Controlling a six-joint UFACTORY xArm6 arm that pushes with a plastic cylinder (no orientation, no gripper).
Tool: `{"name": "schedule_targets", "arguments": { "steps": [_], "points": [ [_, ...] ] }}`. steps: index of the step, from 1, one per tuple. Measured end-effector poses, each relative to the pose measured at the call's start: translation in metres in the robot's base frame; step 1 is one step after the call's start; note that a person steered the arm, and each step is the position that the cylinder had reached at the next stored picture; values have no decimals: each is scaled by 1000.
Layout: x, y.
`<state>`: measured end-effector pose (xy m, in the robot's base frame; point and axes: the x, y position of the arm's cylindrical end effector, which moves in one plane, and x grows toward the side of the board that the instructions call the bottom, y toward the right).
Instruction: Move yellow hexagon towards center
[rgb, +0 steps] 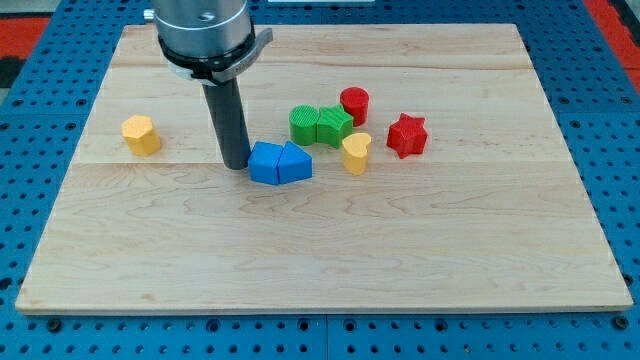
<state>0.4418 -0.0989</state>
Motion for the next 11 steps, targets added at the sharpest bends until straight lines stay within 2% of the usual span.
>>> {"name": "schedule_targets", "arguments": {
  "steps": [1,3,5,7,10,11],
  "points": [
    [0,-59],
    [11,-126],
    [-27,-156],
    [-40,-85],
    [-106,-79],
    [-111,-66]
  ]
}}
